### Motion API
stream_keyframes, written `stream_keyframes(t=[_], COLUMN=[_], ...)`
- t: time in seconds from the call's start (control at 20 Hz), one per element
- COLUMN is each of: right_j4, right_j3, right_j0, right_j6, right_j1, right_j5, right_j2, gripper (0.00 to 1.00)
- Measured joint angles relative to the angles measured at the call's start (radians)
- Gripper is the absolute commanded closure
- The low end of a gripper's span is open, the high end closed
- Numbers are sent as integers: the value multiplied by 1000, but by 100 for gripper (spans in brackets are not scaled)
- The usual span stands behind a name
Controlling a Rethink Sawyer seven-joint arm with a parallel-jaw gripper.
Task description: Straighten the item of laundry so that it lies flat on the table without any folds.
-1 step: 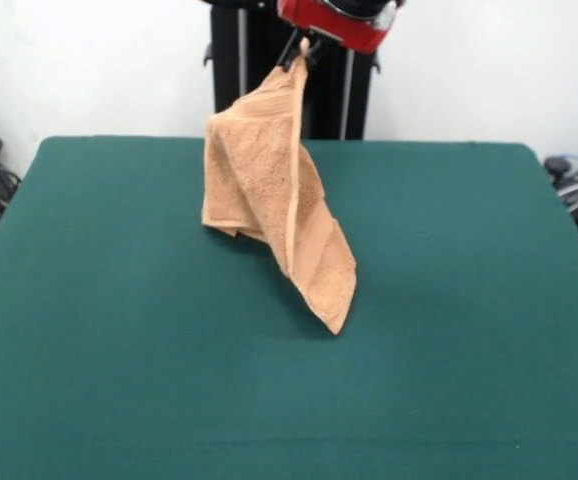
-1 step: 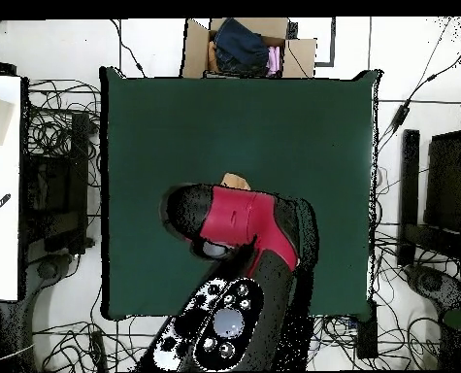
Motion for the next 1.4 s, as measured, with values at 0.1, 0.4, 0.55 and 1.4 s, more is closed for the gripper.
stream_keyframes(t=[0.1, 0.4, 0.55, 1.4], right_j4=[0, 0, 0, -1], right_j3=[-7, -17, -19, -25], right_j0=[-7, -17, -18, -17], right_j6=[0, 0, 0, 0], right_j1=[-1, -9, -19, -62], right_j5=[15, 38, 44, 123], right_j2=[2, 9, 14, 36], gripper=[100, 100, 100, 100])
